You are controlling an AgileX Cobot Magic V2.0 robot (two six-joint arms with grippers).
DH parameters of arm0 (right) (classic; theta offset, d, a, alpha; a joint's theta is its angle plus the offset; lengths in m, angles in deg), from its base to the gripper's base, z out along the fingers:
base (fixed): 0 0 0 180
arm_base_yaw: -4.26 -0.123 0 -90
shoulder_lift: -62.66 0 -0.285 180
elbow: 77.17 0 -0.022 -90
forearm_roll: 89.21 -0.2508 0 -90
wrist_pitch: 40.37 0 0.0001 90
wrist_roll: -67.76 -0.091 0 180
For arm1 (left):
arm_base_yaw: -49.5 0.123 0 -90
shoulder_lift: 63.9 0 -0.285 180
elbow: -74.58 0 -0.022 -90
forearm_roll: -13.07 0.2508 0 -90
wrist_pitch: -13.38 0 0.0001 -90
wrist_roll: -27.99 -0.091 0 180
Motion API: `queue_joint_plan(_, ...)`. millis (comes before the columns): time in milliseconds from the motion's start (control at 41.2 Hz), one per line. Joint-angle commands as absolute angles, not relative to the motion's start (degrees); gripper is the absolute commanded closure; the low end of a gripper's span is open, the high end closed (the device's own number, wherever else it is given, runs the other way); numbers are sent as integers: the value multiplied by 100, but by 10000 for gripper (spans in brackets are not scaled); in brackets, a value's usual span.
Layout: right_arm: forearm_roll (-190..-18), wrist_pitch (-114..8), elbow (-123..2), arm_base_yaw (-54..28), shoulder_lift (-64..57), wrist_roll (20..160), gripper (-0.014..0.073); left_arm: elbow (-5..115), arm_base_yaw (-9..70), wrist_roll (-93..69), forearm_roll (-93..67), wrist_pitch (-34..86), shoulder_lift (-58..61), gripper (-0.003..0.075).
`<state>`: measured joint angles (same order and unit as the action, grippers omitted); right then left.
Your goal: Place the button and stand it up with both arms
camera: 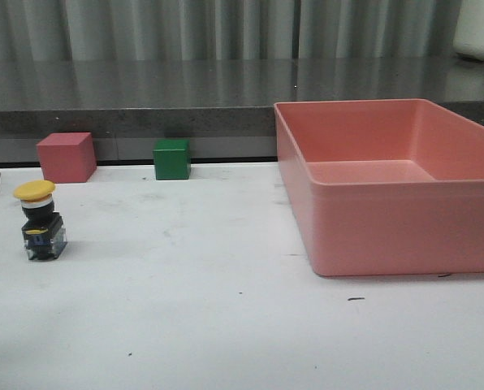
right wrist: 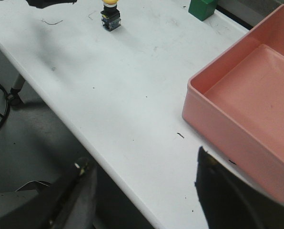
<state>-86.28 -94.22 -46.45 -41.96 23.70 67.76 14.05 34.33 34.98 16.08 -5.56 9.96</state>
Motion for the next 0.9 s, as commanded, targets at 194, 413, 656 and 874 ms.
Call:
queue_joint_plan(194, -8594, -9065, -4795, -4199, 2348, 6828, 116, 3532, 3002, 3623, 1518, 3338, -282, 187)
queue_joint_plan(413, -8594, -9065, -4795, -4199, 2348, 6828, 116, 5031, 2951, 3190, 1551, 5803, -684, 187)
queue_joint_plan(656, -8594, -9065, -4795, -4199, 2348, 6828, 116, 5392, 2951, 2878, 1551, 7068, -1672, 187)
queue_joint_plan(874, -8594, -9065, -4795, -4199, 2348, 6828, 116, 5070, 2951, 2878, 1438, 7438, -2733, 187)
